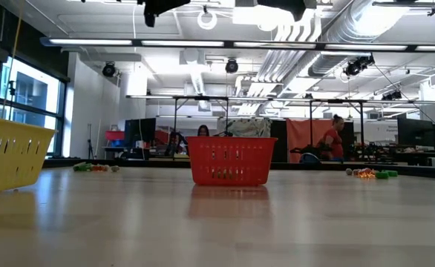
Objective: Sort Halloween decoration
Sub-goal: Put the green skeleton toy into the red bin
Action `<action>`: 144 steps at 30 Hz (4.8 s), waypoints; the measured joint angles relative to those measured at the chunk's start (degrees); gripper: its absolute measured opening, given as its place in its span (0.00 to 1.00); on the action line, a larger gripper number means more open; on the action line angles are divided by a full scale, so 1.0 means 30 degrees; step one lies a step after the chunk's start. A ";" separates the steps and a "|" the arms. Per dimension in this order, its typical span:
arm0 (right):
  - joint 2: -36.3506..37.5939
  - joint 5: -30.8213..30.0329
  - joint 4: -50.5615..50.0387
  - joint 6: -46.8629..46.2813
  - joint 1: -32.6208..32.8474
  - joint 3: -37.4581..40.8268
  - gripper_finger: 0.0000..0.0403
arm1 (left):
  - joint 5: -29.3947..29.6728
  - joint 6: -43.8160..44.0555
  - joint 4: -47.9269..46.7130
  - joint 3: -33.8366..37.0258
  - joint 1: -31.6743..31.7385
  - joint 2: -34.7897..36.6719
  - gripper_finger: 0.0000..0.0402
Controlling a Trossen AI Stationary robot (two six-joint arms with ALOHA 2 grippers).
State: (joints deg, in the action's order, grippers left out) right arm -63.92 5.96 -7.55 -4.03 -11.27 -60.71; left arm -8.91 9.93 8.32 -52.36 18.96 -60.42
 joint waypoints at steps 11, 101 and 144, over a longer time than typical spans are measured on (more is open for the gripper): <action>0.0029 -0.6963 -1.1715 -1.1393 -0.1505 0.0704 0.56 | 0.0399 0.0008 -0.1516 0.0000 0.0066 -0.0090 0.44; -0.2428 -0.5313 -1.1787 -2.7620 -0.3190 1.0860 0.03 | 0.1537 -0.0859 -0.1988 -0.0015 0.0102 -0.0109 0.44; -0.0590 0.3782 1.1804 -0.1209 -0.0117 0.4838 0.02 | 0.0104 0.2064 -0.0364 -0.0029 -0.0072 -0.0109 0.44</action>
State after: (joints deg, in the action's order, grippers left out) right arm -65.69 17.30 27.86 -7.66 -11.62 -46.19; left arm -8.60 16.12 7.22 -52.45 18.74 -60.75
